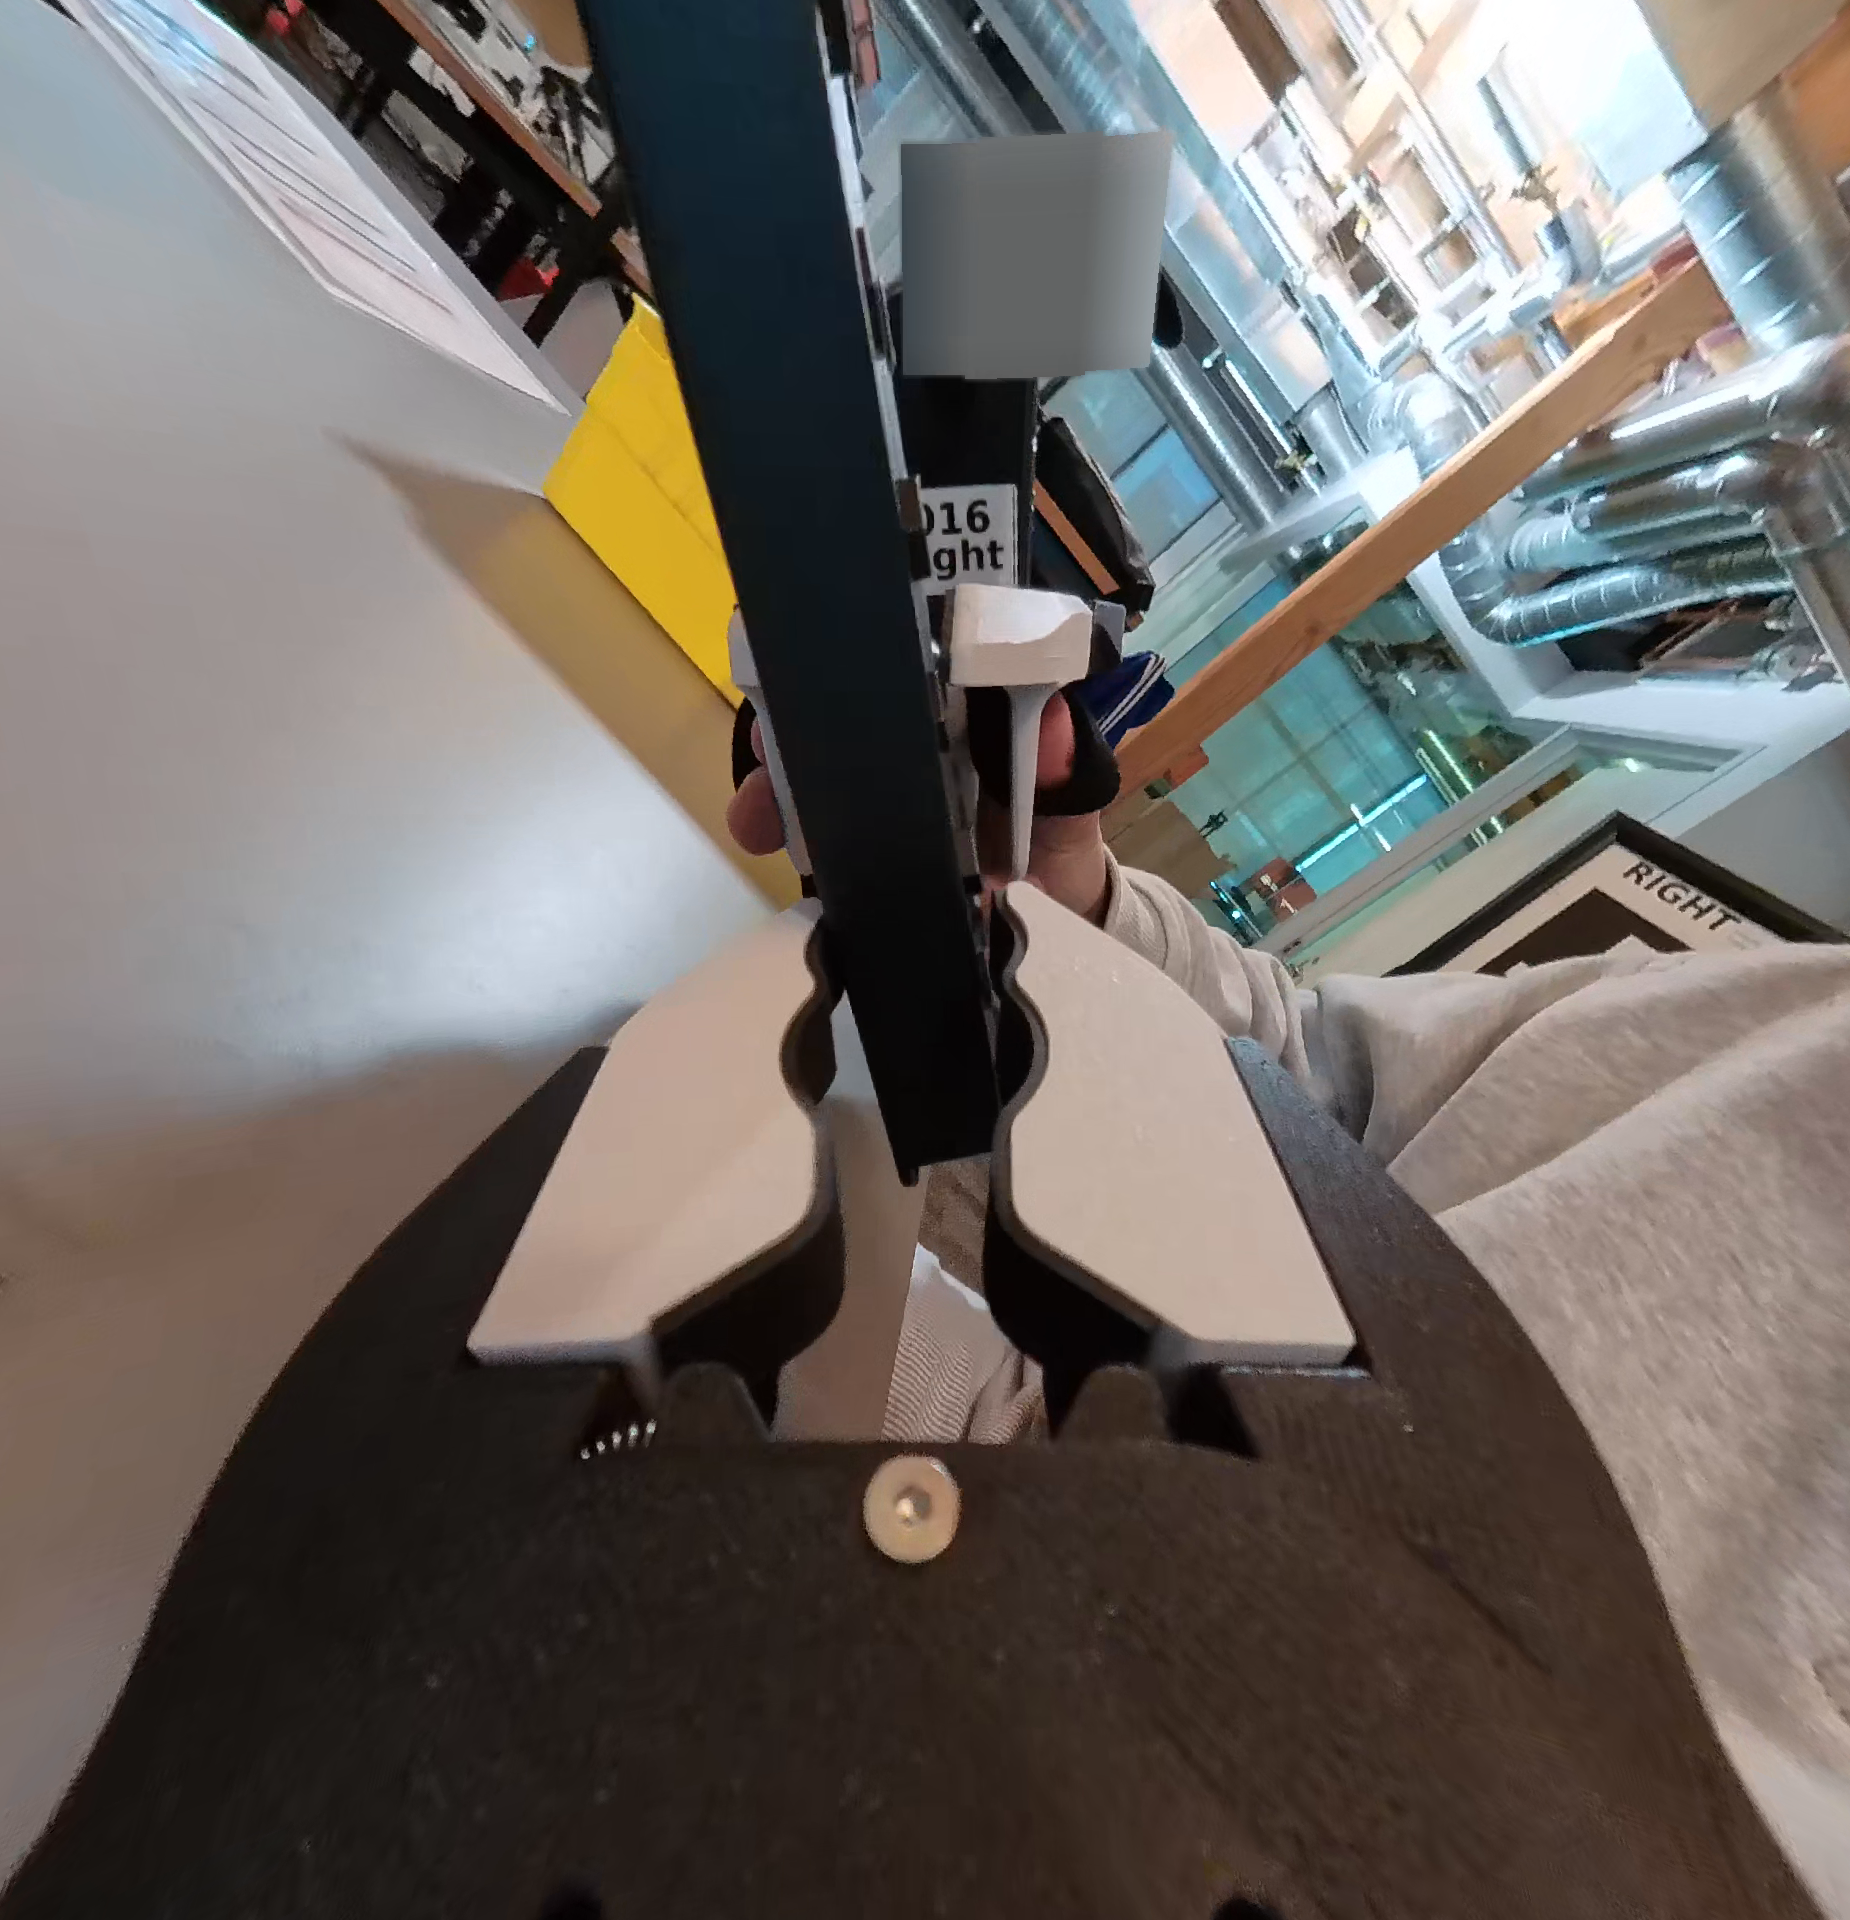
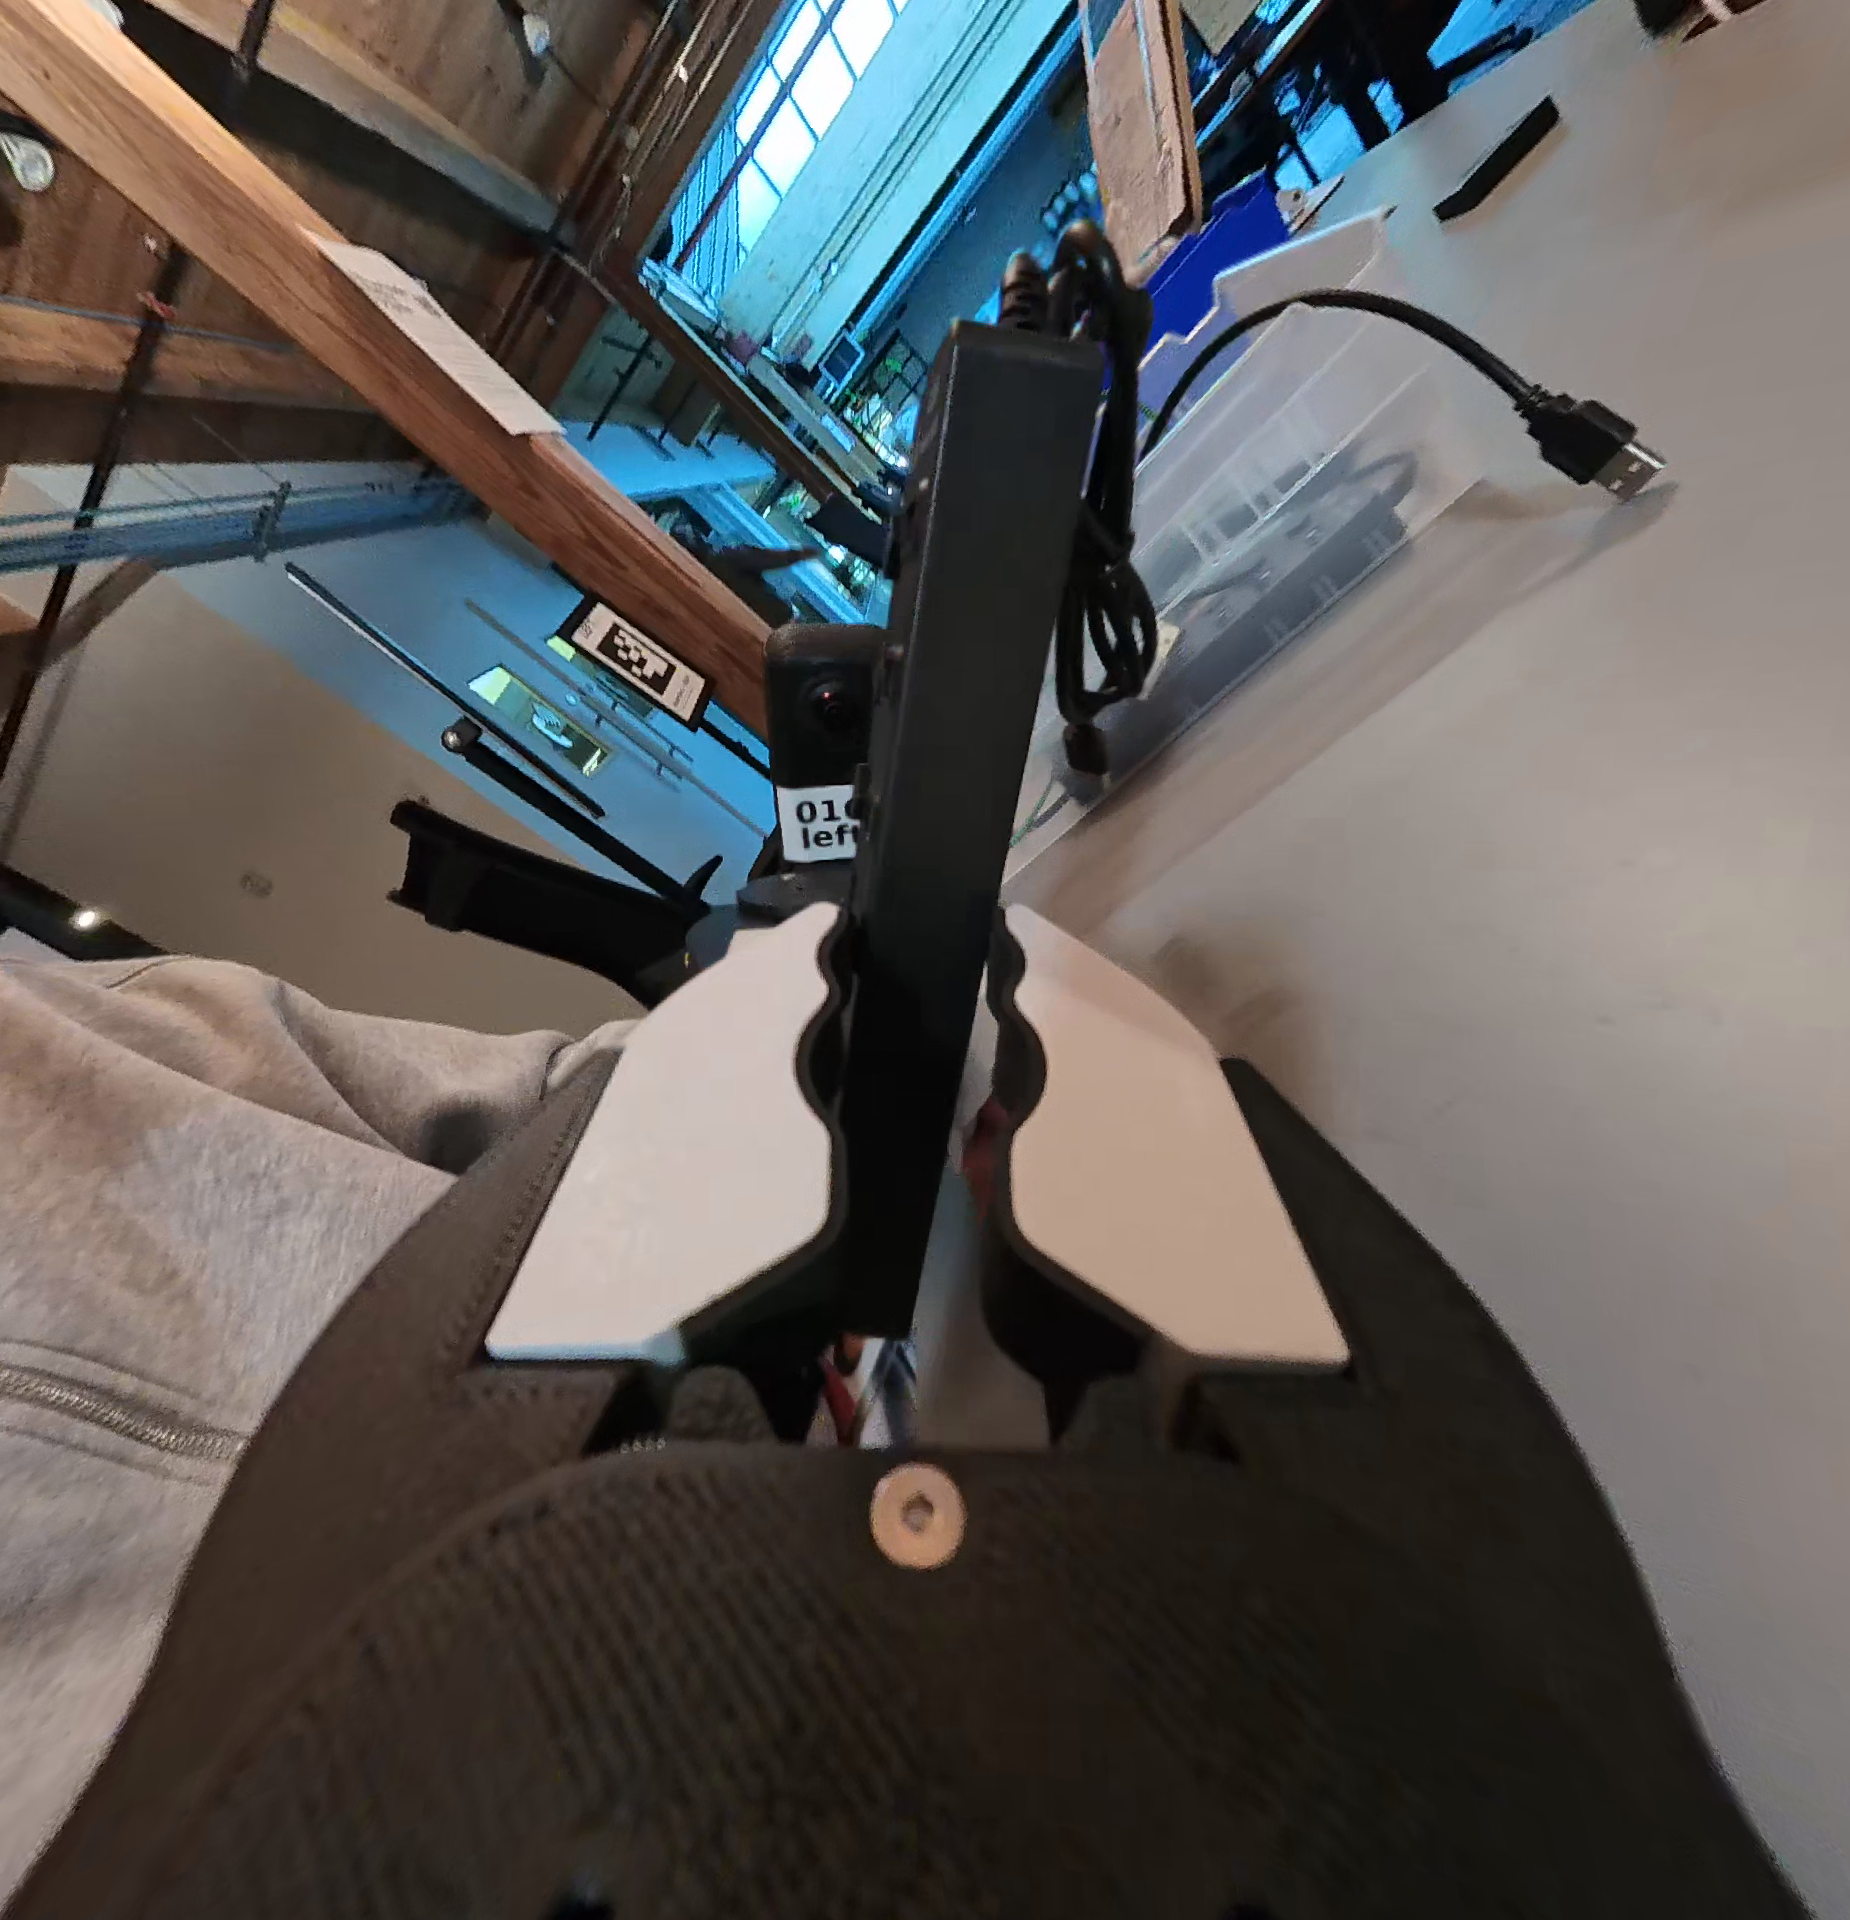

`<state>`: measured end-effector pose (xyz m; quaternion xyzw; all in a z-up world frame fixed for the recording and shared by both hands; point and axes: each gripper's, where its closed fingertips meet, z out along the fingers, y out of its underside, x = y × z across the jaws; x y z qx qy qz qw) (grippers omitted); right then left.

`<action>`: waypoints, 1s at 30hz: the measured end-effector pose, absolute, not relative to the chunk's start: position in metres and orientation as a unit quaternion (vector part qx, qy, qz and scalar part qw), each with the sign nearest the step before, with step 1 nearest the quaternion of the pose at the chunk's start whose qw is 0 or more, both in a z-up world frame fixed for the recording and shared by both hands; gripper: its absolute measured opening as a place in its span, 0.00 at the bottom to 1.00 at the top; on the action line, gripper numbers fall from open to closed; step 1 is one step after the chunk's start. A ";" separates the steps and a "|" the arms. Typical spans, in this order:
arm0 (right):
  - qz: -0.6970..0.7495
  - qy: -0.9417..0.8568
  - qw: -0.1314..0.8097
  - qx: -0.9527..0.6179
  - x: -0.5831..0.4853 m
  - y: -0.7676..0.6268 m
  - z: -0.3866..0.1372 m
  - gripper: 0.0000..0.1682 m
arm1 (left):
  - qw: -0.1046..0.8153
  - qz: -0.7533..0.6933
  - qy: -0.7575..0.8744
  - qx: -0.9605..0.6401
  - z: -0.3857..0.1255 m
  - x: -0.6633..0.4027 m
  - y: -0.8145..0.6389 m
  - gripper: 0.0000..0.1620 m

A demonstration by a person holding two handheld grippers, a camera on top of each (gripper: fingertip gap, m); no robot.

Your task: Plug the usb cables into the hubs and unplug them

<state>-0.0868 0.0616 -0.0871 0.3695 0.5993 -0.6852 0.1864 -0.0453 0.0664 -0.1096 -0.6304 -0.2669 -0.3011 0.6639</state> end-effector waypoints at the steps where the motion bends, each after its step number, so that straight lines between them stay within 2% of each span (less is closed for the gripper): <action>1: -0.681 0.606 0.188 0.365 -0.085 0.061 -0.087 0.15 | 0.667 -0.298 -0.261 -0.631 -0.108 -0.045 0.066 0.22; 3: -0.673 0.618 0.191 0.358 -0.083 0.061 -0.087 0.15 | 0.673 -0.290 -0.264 -0.628 -0.106 -0.048 0.064 0.26; 6: -0.669 0.623 0.198 0.353 -0.081 0.061 -0.088 0.14 | 0.673 -0.292 -0.277 -0.620 -0.107 -0.054 0.060 0.27; 14: -0.673 0.609 0.215 0.360 -0.081 0.061 -0.089 0.14 | 0.672 -0.285 -0.295 -0.617 -0.111 -0.059 0.060 0.19; 30: -0.639 0.653 0.207 0.350 -0.074 0.049 -0.108 0.16 | 0.699 -0.239 -0.329 -0.589 -0.105 -0.080 0.047 0.17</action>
